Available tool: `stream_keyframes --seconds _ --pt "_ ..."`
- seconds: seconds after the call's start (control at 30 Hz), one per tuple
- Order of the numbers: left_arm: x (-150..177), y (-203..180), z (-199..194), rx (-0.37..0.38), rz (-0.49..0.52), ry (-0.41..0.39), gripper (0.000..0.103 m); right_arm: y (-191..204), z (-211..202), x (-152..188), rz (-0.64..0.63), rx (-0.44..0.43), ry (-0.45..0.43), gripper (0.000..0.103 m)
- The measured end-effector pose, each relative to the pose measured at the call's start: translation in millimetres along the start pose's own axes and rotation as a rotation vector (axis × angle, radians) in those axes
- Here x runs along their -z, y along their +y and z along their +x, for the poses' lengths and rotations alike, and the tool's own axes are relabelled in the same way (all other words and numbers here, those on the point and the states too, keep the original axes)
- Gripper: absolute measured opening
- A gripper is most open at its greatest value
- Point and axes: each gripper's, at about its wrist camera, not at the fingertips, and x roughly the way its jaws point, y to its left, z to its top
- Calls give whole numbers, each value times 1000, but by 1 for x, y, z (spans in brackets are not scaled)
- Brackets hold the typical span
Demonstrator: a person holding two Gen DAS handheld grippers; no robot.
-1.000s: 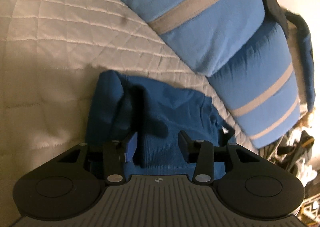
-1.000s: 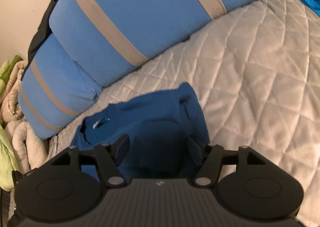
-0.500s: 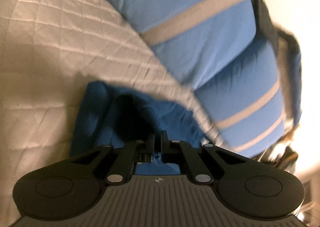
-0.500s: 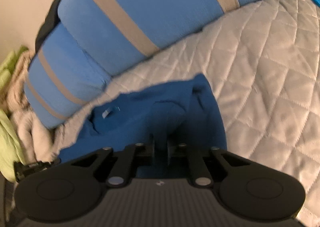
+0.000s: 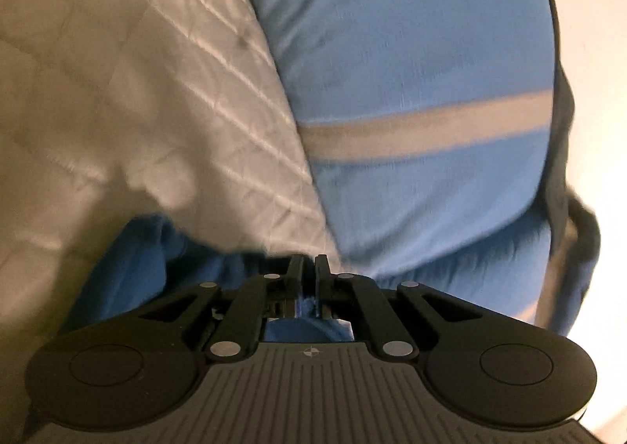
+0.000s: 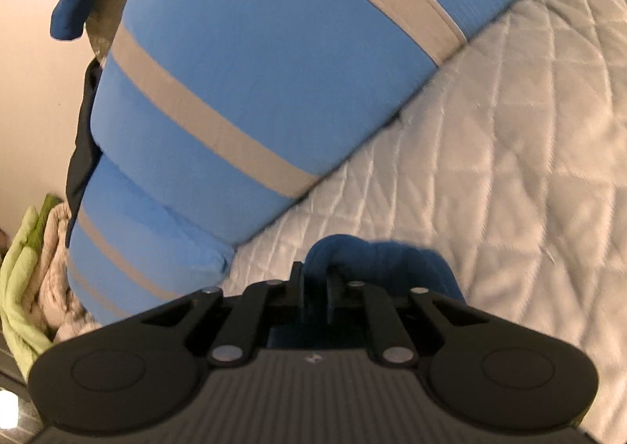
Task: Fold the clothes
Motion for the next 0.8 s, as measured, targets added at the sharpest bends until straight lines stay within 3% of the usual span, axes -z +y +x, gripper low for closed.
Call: stream_keyframes --seconds 0.03,0.07,0.13,0.17,0.37,0.57,0.8 --pt "0 -2 -2 -14 11 -21 15 3 2 -2 -15 9 -29 17" --pt "0 -4 -3 -27 22 -42 31 6 3 -3 -32 18 -58 25" --pt "3 -9 -10 -52 90 -67 44 17 2 -4 -103 55 -88 58" --pt "5 -13 -14 -66 139 -74 47 22 1 -3 -147 75 -94 72" --pt "30 -36 -37 -208 487 -76 64 44 -14 7 -333 178 -82 103" --pt "57 -45 -64 -310 752 -55 65 61 -42 16 -460 261 -36 103" --pt "72 -35 -96 -315 857 27 65 74 -94 23 -556 313 -32 103"
